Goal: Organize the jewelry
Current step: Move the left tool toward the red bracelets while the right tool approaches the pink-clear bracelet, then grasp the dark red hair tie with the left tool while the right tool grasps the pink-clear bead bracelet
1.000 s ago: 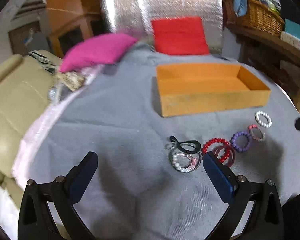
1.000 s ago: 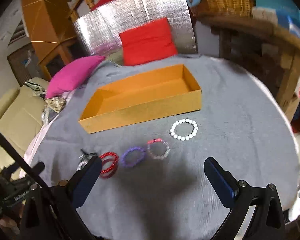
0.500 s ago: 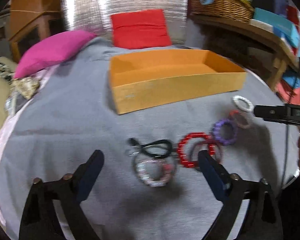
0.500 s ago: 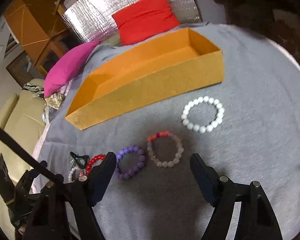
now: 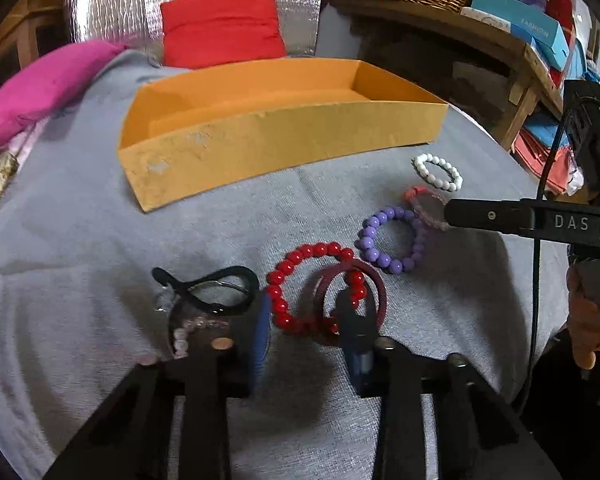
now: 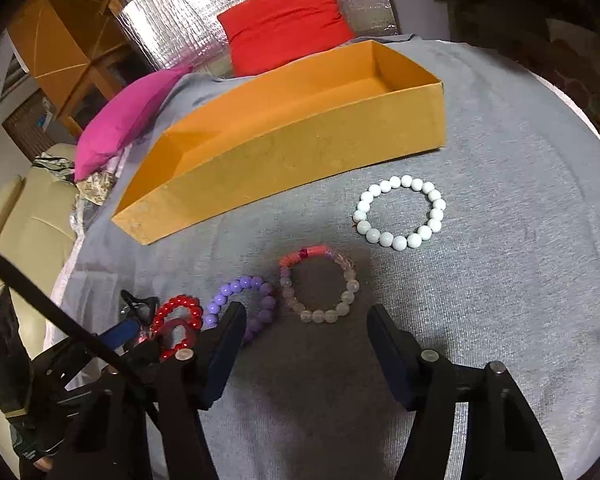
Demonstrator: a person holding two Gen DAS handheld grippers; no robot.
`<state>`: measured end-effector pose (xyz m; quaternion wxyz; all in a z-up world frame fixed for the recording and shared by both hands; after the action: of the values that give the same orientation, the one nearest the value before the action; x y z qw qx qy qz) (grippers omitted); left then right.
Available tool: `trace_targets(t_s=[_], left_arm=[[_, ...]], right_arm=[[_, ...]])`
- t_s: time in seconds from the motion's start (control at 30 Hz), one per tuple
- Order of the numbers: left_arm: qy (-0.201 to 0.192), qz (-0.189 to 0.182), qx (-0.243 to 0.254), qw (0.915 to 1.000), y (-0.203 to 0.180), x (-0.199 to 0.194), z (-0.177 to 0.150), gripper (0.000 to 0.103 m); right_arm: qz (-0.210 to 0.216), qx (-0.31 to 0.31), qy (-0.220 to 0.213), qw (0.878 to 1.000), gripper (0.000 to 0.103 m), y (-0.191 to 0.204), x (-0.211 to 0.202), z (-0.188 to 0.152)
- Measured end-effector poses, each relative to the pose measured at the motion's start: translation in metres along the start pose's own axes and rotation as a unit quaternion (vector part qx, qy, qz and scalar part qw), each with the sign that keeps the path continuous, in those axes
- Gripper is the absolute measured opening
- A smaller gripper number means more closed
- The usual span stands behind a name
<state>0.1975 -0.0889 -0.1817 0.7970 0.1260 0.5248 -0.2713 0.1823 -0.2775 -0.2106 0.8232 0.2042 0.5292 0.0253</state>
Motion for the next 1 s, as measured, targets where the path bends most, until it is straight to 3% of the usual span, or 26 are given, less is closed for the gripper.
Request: trace_targets(t_s=[0.13,0.23,0.53,0.8,1.0], left_arm=[[0.004,-0.021,0.002,0.9998,-0.001,0.001,-0.002,0.010],[0.006,-0.029,0.010,0.9995,-0.004,0.002,-0.006,0.009],[0.011,-0.042,0.003,0.9991,-0.003,0.002,-0.007,0.009],[0.016,-0.049,0.002,0.9987,-0.006,0.010,-0.002,0.009],[0.010,-0.055,-0.007,0.9984,-0.008,0.008,0.001,0.008]], right_arm=[[-0.002,0.009,0.000,1.000,0.062,0.003,0.004,0.003],[-0.007,0.011,0.000,1.000,0.062,0.005,0.006,0.003],[-0.020,0.074,-0.005,0.997,0.043,-0.019,0.012,0.013],[-0.106,0.030,-0.011,0.994,0.014,-0.009,0.022,0.018],[-0.113,0.012,-0.019,0.993,0.010,-0.006,0.020,0.018]])
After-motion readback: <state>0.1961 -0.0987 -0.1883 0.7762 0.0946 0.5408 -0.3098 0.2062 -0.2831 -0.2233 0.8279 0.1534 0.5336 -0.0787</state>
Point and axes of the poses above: each gripper's, at about its wrist camera, not at the fingertips, and x roughly the way its jaws point, y to its left, z to its top, the point moved 4 cm from there along x, roughly the way its jaws point, and after that the axes turned 13 degrees about y, right-handed, at the moved point
